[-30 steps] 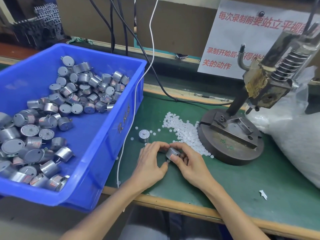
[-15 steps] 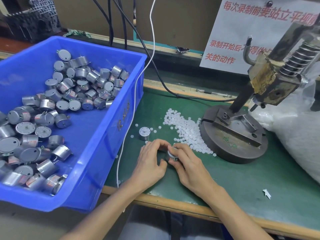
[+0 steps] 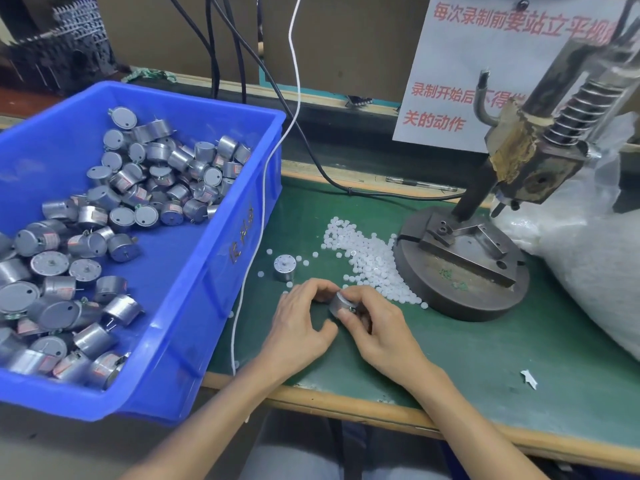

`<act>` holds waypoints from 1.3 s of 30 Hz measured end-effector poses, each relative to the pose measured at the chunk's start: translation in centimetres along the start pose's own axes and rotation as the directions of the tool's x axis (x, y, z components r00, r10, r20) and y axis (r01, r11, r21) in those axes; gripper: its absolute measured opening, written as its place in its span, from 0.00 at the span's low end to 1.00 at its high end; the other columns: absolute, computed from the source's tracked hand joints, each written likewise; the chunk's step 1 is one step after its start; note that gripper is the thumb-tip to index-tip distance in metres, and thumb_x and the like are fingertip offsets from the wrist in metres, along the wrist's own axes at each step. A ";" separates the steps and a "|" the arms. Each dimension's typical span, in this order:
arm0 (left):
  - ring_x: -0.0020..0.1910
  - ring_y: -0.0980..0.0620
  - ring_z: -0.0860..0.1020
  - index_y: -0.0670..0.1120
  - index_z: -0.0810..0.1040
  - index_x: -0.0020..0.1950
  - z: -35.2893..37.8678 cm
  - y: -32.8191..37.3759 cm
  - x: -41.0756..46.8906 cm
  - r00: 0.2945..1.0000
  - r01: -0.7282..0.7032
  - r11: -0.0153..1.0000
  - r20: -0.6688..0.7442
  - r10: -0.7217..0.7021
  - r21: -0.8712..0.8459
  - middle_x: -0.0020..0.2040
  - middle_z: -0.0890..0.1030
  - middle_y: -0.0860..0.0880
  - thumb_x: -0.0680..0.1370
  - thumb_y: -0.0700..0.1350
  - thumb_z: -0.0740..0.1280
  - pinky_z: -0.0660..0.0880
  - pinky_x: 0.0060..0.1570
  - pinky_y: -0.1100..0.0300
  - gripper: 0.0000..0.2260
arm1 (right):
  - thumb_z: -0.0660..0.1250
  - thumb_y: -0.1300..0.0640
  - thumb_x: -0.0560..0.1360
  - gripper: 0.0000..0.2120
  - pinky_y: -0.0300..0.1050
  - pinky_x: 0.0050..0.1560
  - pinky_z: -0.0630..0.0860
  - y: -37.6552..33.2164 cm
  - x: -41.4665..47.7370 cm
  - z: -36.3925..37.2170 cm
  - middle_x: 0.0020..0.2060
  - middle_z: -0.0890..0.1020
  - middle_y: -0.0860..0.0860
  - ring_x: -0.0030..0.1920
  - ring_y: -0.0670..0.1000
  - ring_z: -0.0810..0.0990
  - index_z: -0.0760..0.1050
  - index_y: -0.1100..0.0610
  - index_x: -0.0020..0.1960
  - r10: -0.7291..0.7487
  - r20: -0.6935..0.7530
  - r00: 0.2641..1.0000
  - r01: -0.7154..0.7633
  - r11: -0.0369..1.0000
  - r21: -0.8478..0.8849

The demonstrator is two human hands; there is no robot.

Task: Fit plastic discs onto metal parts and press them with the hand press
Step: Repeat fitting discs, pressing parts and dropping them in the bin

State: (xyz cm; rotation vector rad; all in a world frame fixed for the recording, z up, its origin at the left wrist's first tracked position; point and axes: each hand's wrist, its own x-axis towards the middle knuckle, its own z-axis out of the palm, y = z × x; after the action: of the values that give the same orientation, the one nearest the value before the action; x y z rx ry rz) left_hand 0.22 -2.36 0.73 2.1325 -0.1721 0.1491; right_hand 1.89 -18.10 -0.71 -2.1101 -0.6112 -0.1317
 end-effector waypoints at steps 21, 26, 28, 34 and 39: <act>0.55 0.48 0.74 0.45 0.78 0.58 11.2 10.8 12.7 0.946 -0.322 0.941 0.064 0.317 0.107 0.53 0.80 0.48 0.72 0.47 0.72 0.68 0.59 0.54 0.16 | 0.55 0.71 0.78 0.23 0.40 0.31 0.72 2.2 -4.0 -6.6 0.44 0.81 0.45 0.26 0.47 0.73 0.66 0.43 0.59 0.413 -0.623 0.664 -0.164 0.894 0.418; 0.58 0.50 0.68 0.47 0.79 0.58 12.4 10.2 14.4 0.925 -0.379 0.897 0.061 0.375 0.229 0.56 0.77 0.50 0.73 0.47 0.71 0.58 0.54 0.61 0.14 | 0.57 0.72 0.76 0.23 0.43 0.33 0.72 2.5 -3.4 -6.5 0.43 0.80 0.42 0.30 0.49 0.74 0.69 0.44 0.56 0.388 -0.660 0.643 -0.184 0.915 0.360; 0.59 0.51 0.67 0.48 0.78 0.59 12.6 9.8 14.6 0.927 -0.373 0.902 0.050 0.371 0.217 0.57 0.76 0.51 0.73 0.47 0.71 0.55 0.52 0.63 0.15 | 0.58 0.72 0.76 0.22 0.44 0.32 0.72 2.8 -3.3 -6.5 0.43 0.80 0.42 0.29 0.49 0.74 0.69 0.44 0.55 0.391 -0.666 0.635 -0.189 0.915 0.358; 0.56 0.56 0.70 0.50 0.74 0.61 13.7 9.3 13.6 0.927 -0.366 0.906 0.006 0.374 0.211 0.58 0.75 0.54 0.74 0.58 0.61 0.53 0.54 0.65 0.20 | 0.57 0.68 0.75 0.18 0.44 0.32 0.71 2.4 -2.6 -7.6 0.42 0.81 0.44 0.29 0.47 0.74 0.72 0.45 0.51 0.408 -0.698 0.588 -0.157 0.905 0.396; 0.56 0.53 0.72 0.48 0.72 0.62 14.1 9.0 13.7 0.939 -0.327 0.918 -0.036 0.343 0.224 0.56 0.77 0.53 0.74 0.56 0.68 0.54 0.55 0.65 0.20 | 0.57 0.69 0.75 0.15 0.45 0.40 0.73 -1.2 3.8 -17.7 0.43 0.79 0.43 0.37 0.47 0.76 0.74 0.53 0.51 0.220 -0.866 0.450 -0.012 0.971 0.240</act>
State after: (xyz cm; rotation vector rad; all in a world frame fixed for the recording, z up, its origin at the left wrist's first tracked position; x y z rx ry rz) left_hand 12.64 -19.92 3.02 2.2928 -0.4982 0.4674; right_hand 6.99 -30.31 11.75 -1.5449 0.1844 -1.0049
